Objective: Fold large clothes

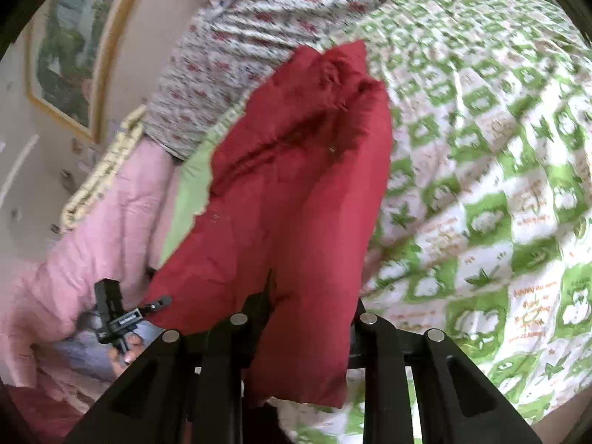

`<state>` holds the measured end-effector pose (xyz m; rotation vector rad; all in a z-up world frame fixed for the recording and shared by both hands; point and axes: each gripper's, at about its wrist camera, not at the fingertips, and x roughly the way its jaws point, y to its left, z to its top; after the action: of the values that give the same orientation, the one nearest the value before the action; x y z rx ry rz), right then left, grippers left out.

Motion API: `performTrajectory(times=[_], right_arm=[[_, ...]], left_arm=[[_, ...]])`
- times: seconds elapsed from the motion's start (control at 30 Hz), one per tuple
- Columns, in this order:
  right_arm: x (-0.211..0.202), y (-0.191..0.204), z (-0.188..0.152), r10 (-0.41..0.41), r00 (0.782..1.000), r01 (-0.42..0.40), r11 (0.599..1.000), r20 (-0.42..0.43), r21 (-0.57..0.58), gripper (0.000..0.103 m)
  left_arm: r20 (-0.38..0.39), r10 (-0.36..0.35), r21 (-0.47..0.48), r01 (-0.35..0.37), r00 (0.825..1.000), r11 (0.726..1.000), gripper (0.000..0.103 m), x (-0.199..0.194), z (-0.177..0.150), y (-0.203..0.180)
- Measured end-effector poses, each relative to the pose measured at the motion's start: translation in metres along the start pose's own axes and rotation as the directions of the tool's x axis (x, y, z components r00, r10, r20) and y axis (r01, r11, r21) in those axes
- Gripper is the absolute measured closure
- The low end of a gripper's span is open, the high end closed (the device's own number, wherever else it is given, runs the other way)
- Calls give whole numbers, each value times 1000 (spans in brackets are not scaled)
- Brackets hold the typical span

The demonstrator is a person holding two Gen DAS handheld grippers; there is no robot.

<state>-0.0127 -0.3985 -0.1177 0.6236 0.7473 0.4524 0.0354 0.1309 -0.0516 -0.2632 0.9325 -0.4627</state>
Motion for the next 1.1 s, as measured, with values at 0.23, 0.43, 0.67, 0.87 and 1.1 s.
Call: performTrajectory(times=[0.23,0.43,0.67,0.87,1.1], right_arm=[[-9,24,41,82,990,-77,996,114,-48,80],[-8,44,89,85,976,-68,993,203,-93,80],[10,44,143,61,958,-44,997,279,-66,80],[35,45,186,28,954,-8,998,297,-70,80],[64,39,218,9,955,12,997,296,-70,80]], left_arm=[[139,-32,-9,33,990,999,86,-21,58,-7],[223,-26,7,26,974,1000,86,-26,105,-21],[281,24,-15,-21,959,1000,86,-12,159,-26],[299,71,-36,-63,952,997,86,10,197,-23],[298,82,-45,-71,951,996,86,35,226,-18]])
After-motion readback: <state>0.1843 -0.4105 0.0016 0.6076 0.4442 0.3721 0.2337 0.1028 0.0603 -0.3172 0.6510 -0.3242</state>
